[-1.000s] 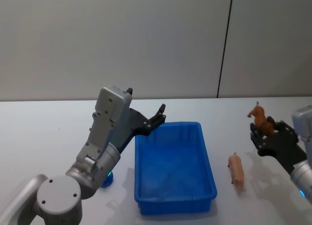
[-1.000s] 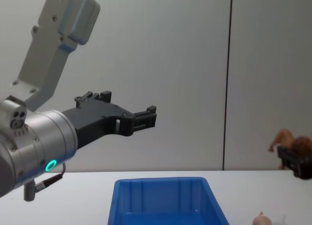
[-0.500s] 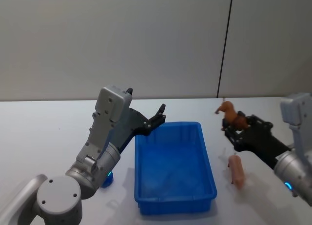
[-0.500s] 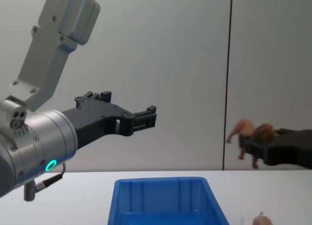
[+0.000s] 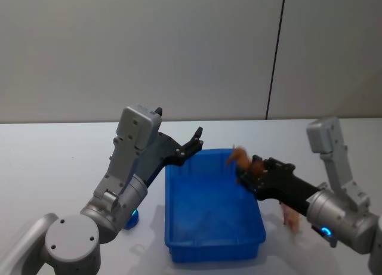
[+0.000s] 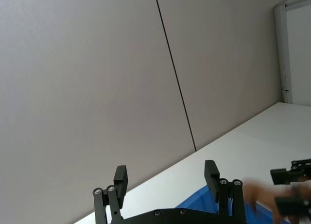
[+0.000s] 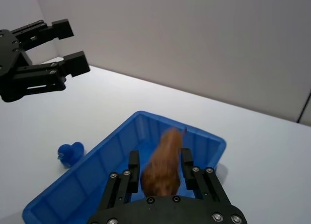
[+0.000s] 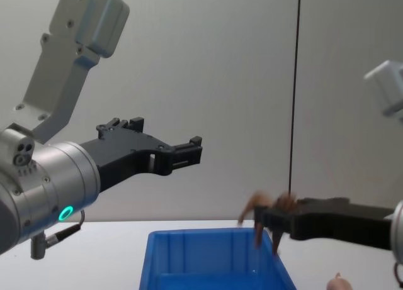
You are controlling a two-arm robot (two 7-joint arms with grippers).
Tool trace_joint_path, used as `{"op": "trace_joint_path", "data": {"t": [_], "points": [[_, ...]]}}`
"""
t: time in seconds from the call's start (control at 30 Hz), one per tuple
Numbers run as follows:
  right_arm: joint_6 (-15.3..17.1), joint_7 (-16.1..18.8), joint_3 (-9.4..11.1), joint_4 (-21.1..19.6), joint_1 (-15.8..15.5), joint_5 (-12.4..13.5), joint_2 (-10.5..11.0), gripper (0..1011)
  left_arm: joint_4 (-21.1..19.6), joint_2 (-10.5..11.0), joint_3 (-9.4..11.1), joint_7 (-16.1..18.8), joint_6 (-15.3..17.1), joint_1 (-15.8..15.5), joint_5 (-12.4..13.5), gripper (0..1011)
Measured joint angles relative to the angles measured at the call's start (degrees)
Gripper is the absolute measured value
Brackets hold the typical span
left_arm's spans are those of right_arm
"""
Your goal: Pick up the two dolls from the table and place them into the box.
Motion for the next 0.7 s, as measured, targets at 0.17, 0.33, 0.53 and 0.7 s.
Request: {"op": "trace_joint_path", "data": {"t": [0.17,0.33,0.53,0.7], "points": [[1.17,1.67,-0.65,1.43,0.90,0.30,-0.76,624,0.00,0.00,0.00,0.00,0.00,0.00,0.00,1001],[1.96,2.77,-1.04,2.29,1.47,0.50,-1.20,792,0.00,0.00,0.00,0.00,0.00,0.00,0.00,1001],[1.49,3.04,-1.16,2.41,1.76,0.87,-1.36,941,0.00,0.00,0.00,0.00,0.00,0.00,0.00,1001],[-0.30,2.69,-0.96,1.99,2.04,1.60,-1.37,1001,0.00,0.00,0.00,0.00,0.00,0.00,0.00,1001]]}}
